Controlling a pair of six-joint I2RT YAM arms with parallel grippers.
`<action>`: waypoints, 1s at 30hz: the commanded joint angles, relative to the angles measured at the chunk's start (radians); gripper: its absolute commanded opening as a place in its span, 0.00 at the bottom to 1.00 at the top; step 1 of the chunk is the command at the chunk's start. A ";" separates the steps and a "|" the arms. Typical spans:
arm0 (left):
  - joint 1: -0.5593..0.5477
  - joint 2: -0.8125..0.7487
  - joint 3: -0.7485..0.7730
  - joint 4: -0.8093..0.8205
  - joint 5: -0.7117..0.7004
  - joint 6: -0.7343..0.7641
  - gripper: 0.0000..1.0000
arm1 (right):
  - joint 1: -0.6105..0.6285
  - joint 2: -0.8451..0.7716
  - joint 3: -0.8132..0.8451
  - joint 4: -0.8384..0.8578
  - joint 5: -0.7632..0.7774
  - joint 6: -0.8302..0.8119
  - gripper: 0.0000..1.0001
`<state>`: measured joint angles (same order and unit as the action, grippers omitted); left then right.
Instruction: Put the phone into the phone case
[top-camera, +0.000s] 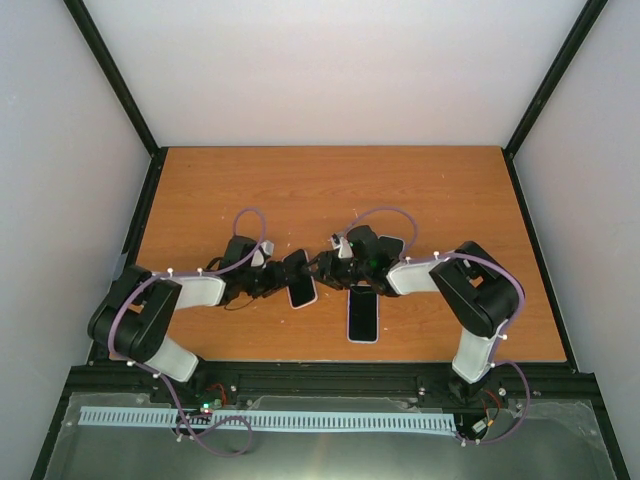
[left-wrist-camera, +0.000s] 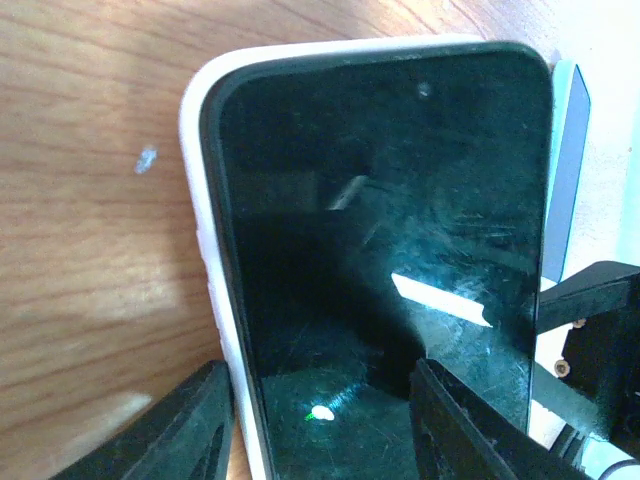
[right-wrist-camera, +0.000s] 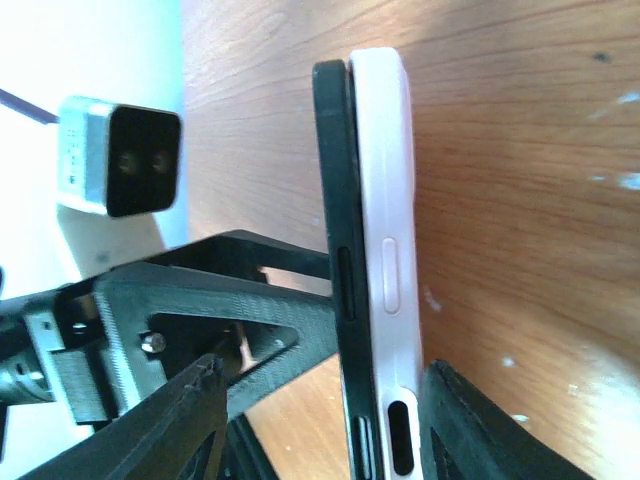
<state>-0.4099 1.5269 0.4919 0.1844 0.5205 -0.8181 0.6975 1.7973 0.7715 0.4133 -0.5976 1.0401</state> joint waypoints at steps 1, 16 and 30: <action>-0.021 -0.022 -0.031 -0.032 -0.005 0.020 0.50 | 0.019 -0.012 -0.015 0.188 -0.083 0.080 0.52; -0.023 -0.056 -0.063 -0.037 -0.011 0.010 0.51 | 0.027 0.048 -0.031 0.272 -0.131 0.122 0.51; -0.023 -0.075 -0.077 -0.026 0.005 -0.004 0.41 | 0.028 0.087 -0.014 0.267 -0.189 0.085 0.46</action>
<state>-0.4126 1.4559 0.4255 0.1764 0.5106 -0.8253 0.6937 1.8687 0.7368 0.6422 -0.6701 1.1515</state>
